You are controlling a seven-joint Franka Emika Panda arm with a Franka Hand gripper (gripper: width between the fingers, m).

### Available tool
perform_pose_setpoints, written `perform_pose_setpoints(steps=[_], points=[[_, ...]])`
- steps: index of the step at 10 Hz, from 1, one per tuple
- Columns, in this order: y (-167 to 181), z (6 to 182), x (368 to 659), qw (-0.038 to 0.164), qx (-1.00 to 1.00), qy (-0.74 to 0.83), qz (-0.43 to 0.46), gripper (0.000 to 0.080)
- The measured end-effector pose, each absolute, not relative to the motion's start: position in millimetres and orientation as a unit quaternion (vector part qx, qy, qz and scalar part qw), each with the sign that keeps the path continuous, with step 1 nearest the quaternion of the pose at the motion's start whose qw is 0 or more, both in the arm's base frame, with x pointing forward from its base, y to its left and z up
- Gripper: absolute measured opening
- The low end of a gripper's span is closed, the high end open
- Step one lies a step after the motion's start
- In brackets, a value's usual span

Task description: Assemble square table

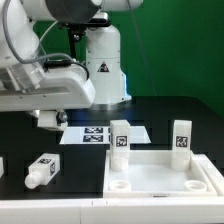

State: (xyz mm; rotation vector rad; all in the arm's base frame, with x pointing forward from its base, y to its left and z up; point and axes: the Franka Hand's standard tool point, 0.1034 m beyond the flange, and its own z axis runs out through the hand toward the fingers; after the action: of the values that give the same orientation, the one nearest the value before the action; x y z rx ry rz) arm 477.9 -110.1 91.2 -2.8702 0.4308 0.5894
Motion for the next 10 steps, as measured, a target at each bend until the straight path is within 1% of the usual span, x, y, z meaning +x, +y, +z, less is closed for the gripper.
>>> perform_pose_setpoints(steps=[1, 2, 3, 4, 6, 7, 8, 9, 10], points=[[-99, 118.0, 507, 0.097, -0.973, 0.134, 0.159, 0.0282], [-97, 135.4, 532, 0.090, -0.981, 0.125, 0.114, 0.0284], [-93, 138.6, 539, 0.079, -0.986, 0.124, 0.076, 0.0284], [-93, 135.3, 534, 0.072, -0.988, 0.123, 0.057, 0.0284], [-100, 134.1, 539, 0.047, -0.991, 0.127, -0.018, 0.0284], [-96, 134.5, 542, 0.041, -0.990, 0.128, -0.034, 0.0284], [-76, 143.7, 564, 0.036, -0.986, 0.143, -0.074, 0.0284], [-47, 151.3, 583, 0.034, -0.982, 0.141, -0.118, 0.0284], [-28, 156.6, 594, 0.024, -0.975, 0.134, -0.179, 0.0284]])
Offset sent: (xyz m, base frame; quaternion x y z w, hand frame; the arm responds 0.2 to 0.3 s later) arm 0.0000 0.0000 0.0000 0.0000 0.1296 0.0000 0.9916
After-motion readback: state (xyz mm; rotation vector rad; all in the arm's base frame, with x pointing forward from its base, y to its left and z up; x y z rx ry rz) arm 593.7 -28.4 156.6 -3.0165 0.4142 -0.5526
